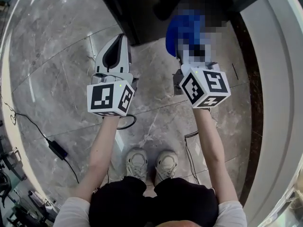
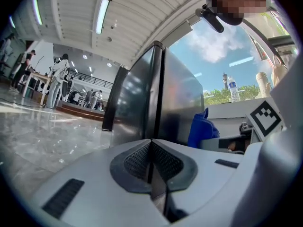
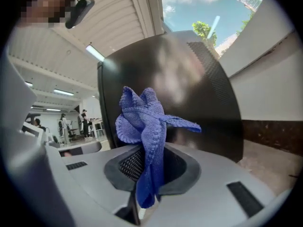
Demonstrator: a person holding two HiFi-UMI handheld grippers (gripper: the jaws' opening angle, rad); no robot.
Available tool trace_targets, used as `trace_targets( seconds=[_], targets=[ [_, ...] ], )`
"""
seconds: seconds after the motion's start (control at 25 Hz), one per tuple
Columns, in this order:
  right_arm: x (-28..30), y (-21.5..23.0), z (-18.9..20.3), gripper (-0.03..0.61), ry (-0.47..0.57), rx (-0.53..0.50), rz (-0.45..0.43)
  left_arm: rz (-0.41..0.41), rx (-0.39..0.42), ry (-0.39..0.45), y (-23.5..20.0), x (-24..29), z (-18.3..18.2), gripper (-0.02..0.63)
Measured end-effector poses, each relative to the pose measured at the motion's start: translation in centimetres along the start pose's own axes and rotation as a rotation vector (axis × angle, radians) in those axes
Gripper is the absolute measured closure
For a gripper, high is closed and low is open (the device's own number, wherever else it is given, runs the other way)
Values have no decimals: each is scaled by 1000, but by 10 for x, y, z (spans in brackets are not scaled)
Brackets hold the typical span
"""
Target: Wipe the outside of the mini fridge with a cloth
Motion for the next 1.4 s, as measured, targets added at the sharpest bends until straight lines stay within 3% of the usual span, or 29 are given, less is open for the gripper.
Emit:
trace_targets(
  seconds=[0.28, 0.52, 0.88, 1.4],
  targets=[
    [34, -88, 51, 494, -87, -83, -148, -76, 12, 11, -44, -24, -8, 609],
    [54, -109, 72, 494, -125, -82, -181, -108, 12, -28, -64, -30, 6, 609],
    [62, -92, 67, 494, -113, -79, -148, -90, 8, -55, -54, -17, 21, 609],
    [45, 0, 44, 494, -65, -101, 3, 22, -24, -47, 8, 23, 33, 609]
  ],
)
Point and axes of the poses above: the fingertips, and each gripper's own axes: x forward along the fingers, y to its right, z out of its underside, the point moved 1 cm from there along -x, backward along the fingers
